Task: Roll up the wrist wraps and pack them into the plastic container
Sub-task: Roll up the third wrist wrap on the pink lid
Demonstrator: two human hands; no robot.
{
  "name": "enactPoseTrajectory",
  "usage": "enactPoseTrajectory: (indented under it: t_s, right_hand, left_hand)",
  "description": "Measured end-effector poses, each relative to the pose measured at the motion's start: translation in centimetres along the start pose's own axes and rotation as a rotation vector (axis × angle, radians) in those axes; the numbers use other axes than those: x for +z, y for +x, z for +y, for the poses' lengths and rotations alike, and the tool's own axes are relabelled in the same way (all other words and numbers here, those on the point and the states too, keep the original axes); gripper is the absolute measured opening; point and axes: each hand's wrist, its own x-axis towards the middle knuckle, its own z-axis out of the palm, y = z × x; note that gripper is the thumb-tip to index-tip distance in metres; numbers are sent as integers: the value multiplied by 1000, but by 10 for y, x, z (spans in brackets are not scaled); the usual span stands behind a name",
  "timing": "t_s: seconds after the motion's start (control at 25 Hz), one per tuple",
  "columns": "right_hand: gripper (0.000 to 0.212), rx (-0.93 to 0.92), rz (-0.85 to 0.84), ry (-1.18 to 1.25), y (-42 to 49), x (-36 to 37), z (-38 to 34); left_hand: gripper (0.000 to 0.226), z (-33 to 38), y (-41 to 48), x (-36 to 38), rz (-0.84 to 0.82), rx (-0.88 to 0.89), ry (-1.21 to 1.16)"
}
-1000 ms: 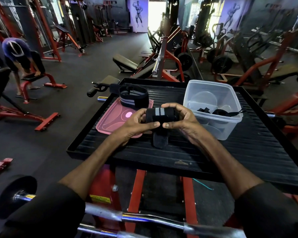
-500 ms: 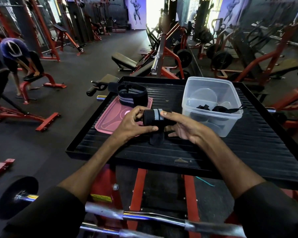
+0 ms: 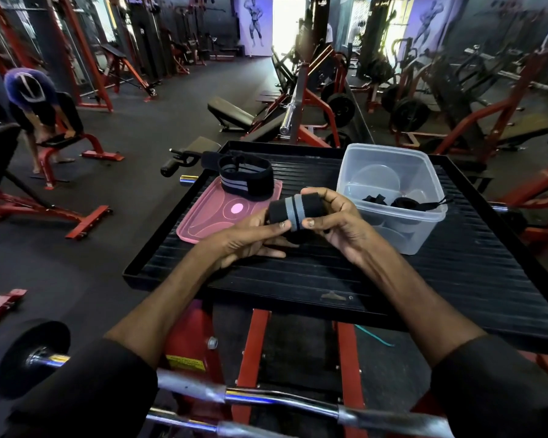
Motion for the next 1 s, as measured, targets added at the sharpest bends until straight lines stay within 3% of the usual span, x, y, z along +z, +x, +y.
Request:
enactPoseTrajectory:
  t_s: [0.2,0.28,0.4,0.56,0.68,0.84,1.0]
  right_hand:
    - [64,-137,-5,-194,-2,4,5]
    - [69,-88,-78,-83,-1,1,1]
    - [65,126,-179,196,-1,-4,-8]
    - [52,203,-174,27,1,-2,0]
    - [52,201,-126,60,0,4,1]
    - [32,222,-69,70,-1,10,2]
    - [38,192,-16,-65,-2,23,5]
  left_hand:
    - [59,-6,-3,10,211,165,-18]
    - [67,-7,-1,14,308,273,83]
    - [74,-6,-2,17,406,376,254]
    - [81,-9,-7,16,409,473,522]
    - [84,-12,-5,17,427,543,630]
    - [86,-14,2,19,501,561,689]
    - [85,-13,2,14,489,564,669]
